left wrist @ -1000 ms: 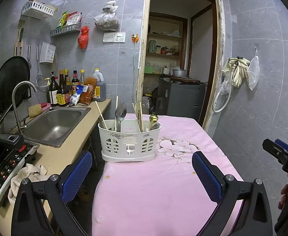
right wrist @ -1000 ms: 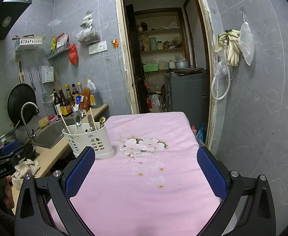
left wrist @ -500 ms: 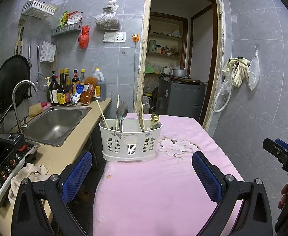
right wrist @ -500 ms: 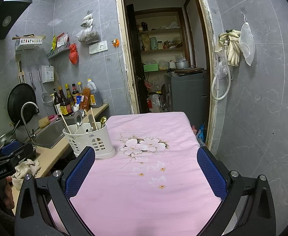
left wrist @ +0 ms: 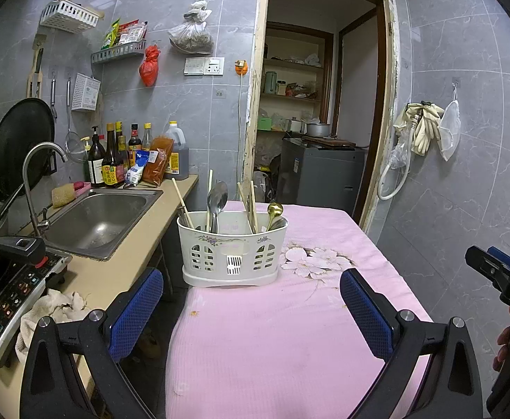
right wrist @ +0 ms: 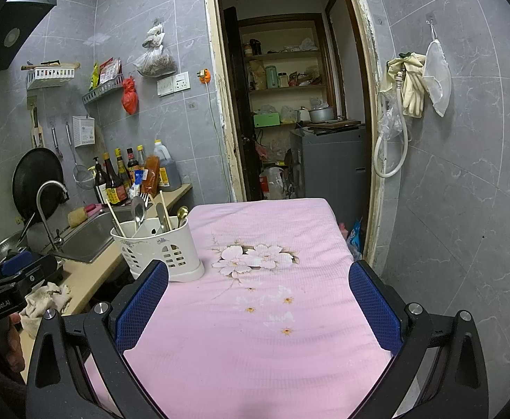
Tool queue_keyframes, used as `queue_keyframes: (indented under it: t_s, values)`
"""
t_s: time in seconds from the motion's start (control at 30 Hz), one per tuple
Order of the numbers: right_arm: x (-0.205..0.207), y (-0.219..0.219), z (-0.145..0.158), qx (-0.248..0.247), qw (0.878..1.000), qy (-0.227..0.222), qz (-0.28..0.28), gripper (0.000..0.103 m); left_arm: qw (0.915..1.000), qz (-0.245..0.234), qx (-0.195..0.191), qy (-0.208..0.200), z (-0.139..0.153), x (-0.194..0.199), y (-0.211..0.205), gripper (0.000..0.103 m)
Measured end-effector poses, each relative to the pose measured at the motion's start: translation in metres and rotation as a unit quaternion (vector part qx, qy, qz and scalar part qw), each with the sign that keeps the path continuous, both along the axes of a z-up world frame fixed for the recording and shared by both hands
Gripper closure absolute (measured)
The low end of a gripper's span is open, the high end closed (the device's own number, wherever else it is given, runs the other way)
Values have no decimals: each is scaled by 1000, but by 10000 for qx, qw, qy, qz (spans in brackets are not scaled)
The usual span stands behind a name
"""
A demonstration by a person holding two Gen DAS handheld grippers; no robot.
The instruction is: Organize utensils
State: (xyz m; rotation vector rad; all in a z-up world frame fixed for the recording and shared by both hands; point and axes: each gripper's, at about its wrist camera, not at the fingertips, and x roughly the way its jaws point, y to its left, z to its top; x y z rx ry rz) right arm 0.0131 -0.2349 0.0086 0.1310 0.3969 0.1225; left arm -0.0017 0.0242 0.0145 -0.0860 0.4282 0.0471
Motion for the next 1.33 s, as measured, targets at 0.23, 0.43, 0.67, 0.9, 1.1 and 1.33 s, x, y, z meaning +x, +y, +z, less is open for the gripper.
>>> queue_keyframes:
  t_s: [0.23, 0.43, 0.67, 0.9, 1.1, 1.33]
  values:
    - [1, -1, 0, 3, 10000, 2, 8, 1, 10000, 2, 2, 3, 0, 0, 0, 1]
    - [0, 0, 1, 1, 10000, 4, 2, 1, 10000, 3, 3, 4, 0, 0, 0, 1]
    - [0, 0, 1, -3, 10000, 5, 5, 1, 10000, -21, -10, -2, 0, 0, 0, 1]
    - [1, 0, 1, -1, 10000, 15, -2, 1, 10000, 28, -6, 43, -5, 0, 8, 1]
    - [3, 2, -4, -1, 10000, 36, 7, 1, 9999, 14, -12, 102, -8, 2, 9, 1]
    - [3, 8, -14, -21, 10000, 77, 11, 1, 9999, -2, -23, 136, -9, 2, 6, 1]
